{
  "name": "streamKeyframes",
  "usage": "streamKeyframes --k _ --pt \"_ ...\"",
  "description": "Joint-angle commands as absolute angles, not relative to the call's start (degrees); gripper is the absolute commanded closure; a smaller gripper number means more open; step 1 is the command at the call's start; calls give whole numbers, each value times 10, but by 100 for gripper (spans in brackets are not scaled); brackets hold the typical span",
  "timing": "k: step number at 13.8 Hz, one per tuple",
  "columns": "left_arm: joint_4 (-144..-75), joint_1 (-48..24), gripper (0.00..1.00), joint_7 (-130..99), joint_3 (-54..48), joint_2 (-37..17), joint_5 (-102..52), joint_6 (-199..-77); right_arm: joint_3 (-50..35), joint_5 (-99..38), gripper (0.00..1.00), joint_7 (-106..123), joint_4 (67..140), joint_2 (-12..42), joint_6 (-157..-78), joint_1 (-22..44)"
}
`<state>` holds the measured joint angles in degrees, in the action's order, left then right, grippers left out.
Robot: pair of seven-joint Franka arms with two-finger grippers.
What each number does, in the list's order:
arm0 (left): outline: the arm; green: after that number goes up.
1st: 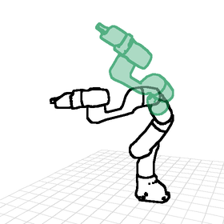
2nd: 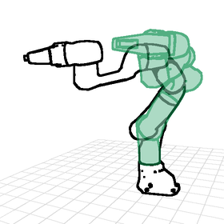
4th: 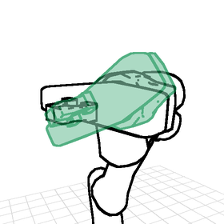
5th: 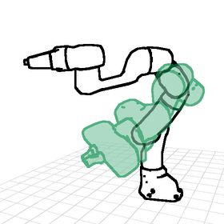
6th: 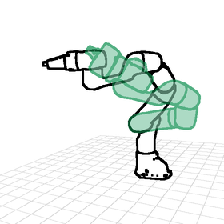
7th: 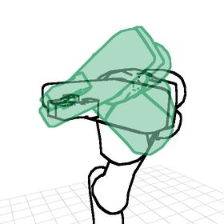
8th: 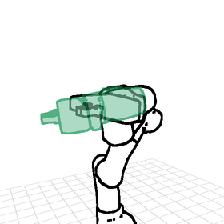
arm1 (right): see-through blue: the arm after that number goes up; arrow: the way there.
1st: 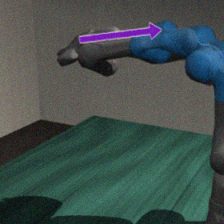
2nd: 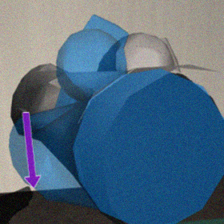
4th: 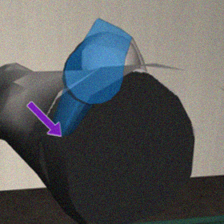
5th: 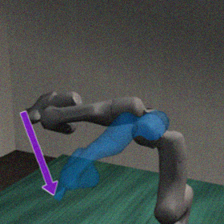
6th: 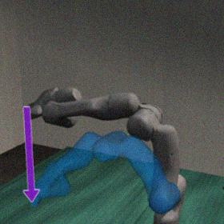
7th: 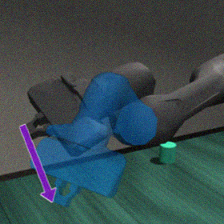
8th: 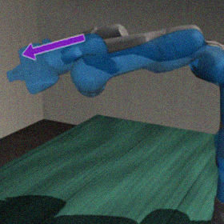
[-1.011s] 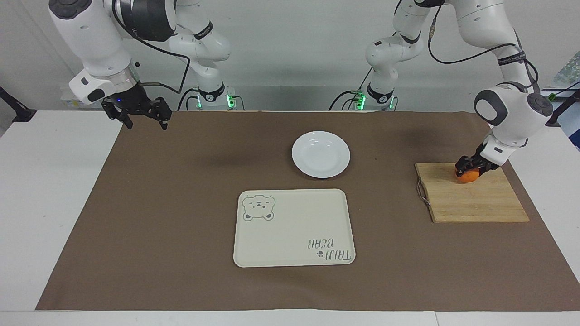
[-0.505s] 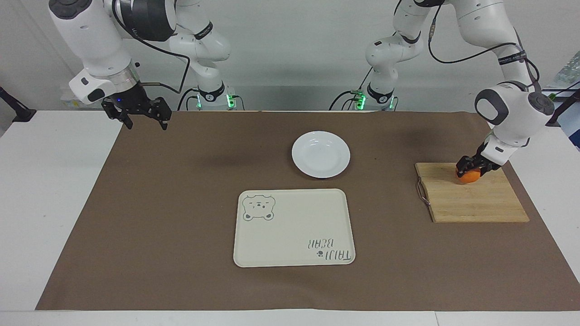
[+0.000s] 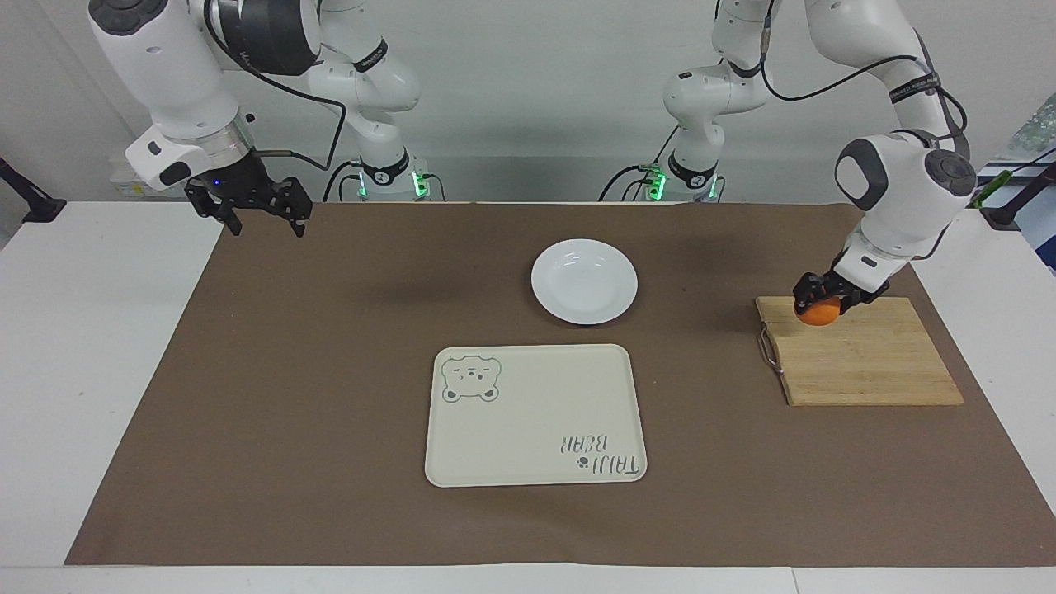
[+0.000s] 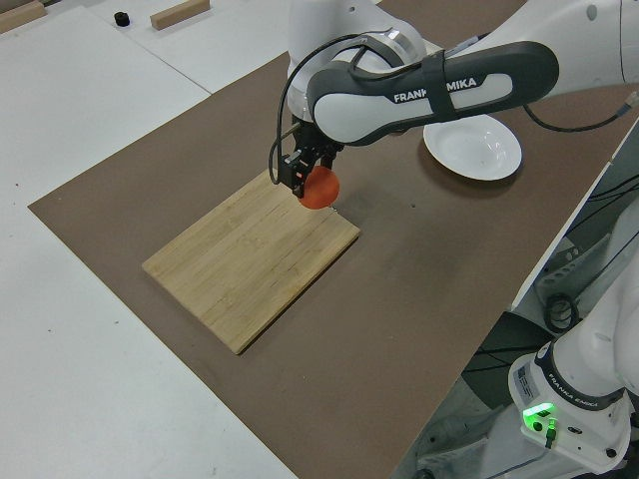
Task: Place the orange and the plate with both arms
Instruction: 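Carry the orange with the left gripper and lower it onto the plate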
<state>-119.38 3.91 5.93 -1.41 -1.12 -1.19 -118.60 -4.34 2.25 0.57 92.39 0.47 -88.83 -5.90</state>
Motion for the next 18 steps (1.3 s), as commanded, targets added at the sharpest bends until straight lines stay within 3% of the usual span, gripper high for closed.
streamKeyframes --k 1,11,18 --pt "-1196 -34 100 -41 -6 21 -2 -1151 -48 9 0 5 918 7 -882 -67" --pt "-1199 -264 100 -295 -11 40 -63 -1115 -47 9 0 5 918 6 -882 -67" --pt "-1228 -343 100 -342 -11 -8 -74 -1207 -47 9 0 5 918 6 -882 -67"
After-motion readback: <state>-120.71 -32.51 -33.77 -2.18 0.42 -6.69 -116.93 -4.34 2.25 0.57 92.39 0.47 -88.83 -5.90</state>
